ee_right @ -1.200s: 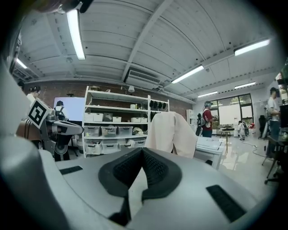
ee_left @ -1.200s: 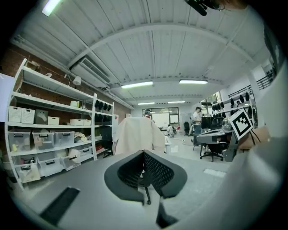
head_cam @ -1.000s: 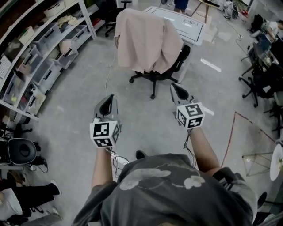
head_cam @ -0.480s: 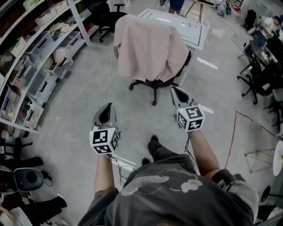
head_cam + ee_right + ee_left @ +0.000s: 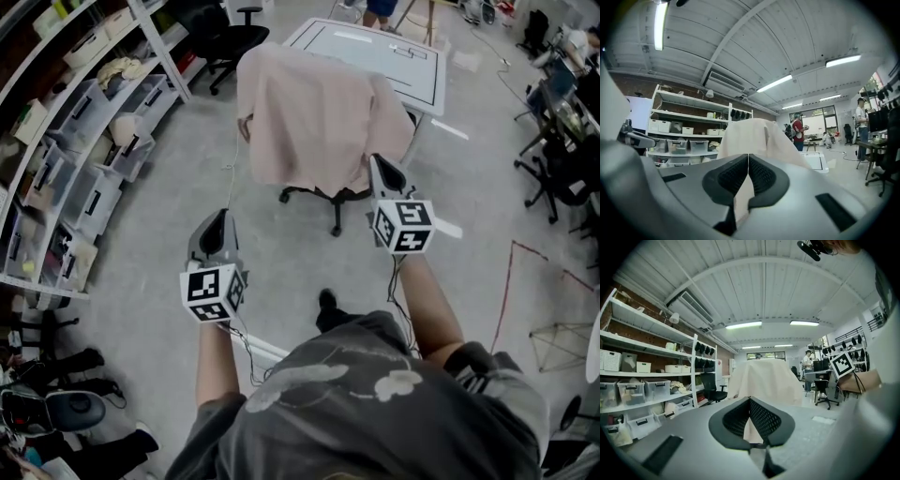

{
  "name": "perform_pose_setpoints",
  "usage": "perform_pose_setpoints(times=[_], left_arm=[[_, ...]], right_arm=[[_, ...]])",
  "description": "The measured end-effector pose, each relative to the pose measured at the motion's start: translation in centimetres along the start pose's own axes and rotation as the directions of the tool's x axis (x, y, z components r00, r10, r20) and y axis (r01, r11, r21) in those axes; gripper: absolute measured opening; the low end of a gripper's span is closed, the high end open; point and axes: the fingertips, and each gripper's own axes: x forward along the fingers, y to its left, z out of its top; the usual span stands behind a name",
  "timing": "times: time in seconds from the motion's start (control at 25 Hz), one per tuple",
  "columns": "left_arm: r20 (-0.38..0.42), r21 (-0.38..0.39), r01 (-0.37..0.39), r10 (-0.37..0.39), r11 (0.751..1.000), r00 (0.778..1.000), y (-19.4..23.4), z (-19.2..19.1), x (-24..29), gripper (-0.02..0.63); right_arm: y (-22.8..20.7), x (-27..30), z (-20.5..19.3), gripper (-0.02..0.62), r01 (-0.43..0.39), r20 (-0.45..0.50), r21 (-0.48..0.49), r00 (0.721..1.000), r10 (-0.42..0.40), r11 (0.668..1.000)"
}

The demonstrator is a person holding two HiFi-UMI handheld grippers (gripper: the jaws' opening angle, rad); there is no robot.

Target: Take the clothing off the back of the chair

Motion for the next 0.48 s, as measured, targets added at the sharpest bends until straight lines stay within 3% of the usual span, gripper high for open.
perform_pose_setpoints(times=[0.04, 0.12, 0.36, 0.48], left_arm=[[0.005, 0.001, -0.001, 0.001, 1.000, 1.000, 0.3, 0.3, 1.0, 0.000], [0.010, 0.003, -0.003, 0.003, 1.000, 1.000, 0.7, 0.9, 2.8, 0.000], [0.016, 0.011, -0.001, 0.000, 1.000, 1.000, 1.2, 2.4, 7.0, 0.000], [0.018, 0.022, -0.002, 0.002, 1.000, 1.000, 1.3, 3.1, 8.7, 0.000]], right_arm=[[-0.6, 1.0, 0.4, -0.003, 0.005, 0.007, 0.005, 1.000, -0.005, 1.000], [-1.6, 2.7, 1.0, 0.096, 0.000, 0.012, 0.020, 1.000, 0.000, 1.000], [-3.8, 7.5, 3.3, 0.284, -0.021, 0.028, 0.046, 0.999, 0.019, 0.999], [-4.5, 9.7, 4.0, 0.321, -0.040, 0.021, 0.041, 0.999, 0.039, 0.998]])
